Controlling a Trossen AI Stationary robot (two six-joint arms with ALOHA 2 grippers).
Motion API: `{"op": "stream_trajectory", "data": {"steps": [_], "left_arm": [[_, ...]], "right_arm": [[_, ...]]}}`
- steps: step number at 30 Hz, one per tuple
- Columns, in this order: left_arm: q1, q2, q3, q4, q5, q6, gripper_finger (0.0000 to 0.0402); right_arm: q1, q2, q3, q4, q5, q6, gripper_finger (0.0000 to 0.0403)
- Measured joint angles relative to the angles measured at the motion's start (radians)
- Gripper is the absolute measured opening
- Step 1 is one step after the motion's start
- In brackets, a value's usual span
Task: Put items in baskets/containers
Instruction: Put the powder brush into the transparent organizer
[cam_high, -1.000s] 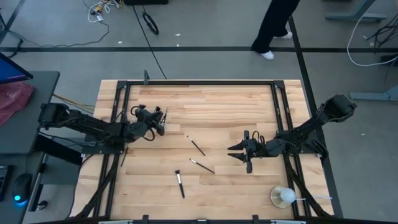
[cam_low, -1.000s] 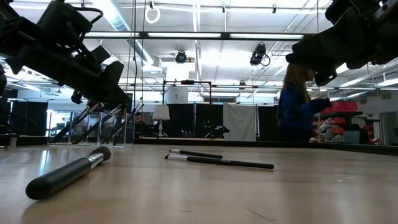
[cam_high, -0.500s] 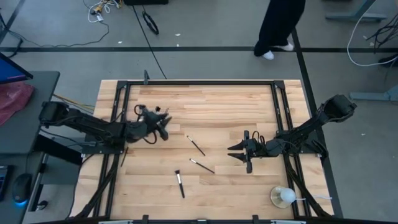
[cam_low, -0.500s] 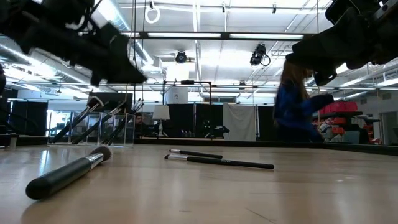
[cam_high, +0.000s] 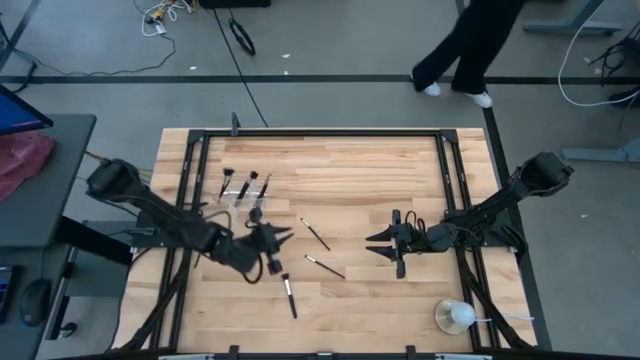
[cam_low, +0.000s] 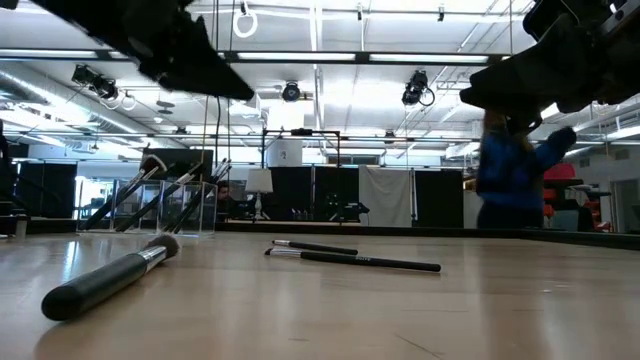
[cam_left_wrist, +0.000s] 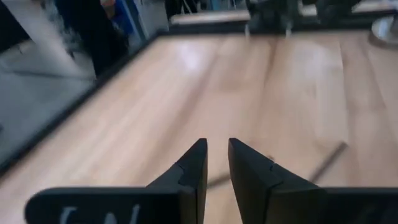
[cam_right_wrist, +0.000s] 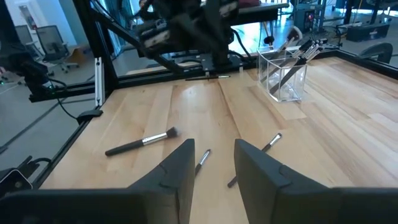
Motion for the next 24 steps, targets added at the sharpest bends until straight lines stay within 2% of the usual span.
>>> {"op": "stream_trajectory", "data": {"steps": [3, 7, 9, 15, 18, 21, 24], "left_arm": [[-0.027, 0.058, 0.025, -0.072, 0.054, -0.192, 0.0076], [-0.028, 0.097, 0.029, -0.072, 0.137, -0.599, 0.0095], [-0.02, 0.111, 0.028, -0.079, 0.187, -0.727, 0.0113], [0.021, 0.123, 0.029, -0.125, 0.451, -0.872, 0.0195], [0.025, 0.123, 0.028, -0.188, 0.512, -1.022, 0.0228], [0.017, 0.134, 0.029, -0.236, 0.584, -1.153, 0.0237], [-0.011, 0.168, 0.039, -0.236, 0.611, -1.247, 0.0232]], "right_arm": [[0.0, 0.0, 0.0, -0.001, 0.0, 0.0, 0.0113], [-0.002, 0.0, 0.0, 0.0, 0.0, 0.0, 0.0113], [-0.005, 0.0, 0.0, 0.0, 0.0, 0.0, 0.0113], [-0.012, 0.0, 0.0, -0.009, 0.0, 0.0, 0.0113], [-0.013, 0.0, 0.0, -0.014, 0.0, 0.0, 0.0113], [-0.013, 0.0, 0.0, -0.016, 0.0, -0.001, 0.0113], [-0.015, 0.0, 0.0, -0.018, 0.0, -0.001, 0.0113]]}}
